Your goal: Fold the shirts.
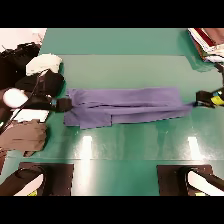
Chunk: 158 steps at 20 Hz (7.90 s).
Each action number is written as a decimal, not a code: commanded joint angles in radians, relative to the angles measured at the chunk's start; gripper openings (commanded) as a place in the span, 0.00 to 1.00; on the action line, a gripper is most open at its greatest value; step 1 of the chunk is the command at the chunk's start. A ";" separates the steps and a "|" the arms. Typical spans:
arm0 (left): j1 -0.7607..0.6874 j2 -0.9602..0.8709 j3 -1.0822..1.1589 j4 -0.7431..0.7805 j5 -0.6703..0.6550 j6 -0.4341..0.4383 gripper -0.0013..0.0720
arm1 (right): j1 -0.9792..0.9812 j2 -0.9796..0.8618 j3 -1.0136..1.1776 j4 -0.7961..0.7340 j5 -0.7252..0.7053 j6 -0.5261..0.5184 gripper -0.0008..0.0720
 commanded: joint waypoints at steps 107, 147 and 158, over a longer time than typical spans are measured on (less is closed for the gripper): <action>0.001 -0.142 0.605 0.033 -0.103 0.098 0.05 | 0.341 -0.470 0.204 0.686 -0.452 -0.234 0.03; -0.002 -0.142 0.605 0.032 -0.043 0.073 0.05 | -0.021 0.263 -0.124 0.310 -0.394 -0.129 0.57; -0.002 -0.142 0.605 0.032 -0.043 0.072 0.05 | 0.308 0.261 -0.124 0.232 -0.442 -0.129 0.03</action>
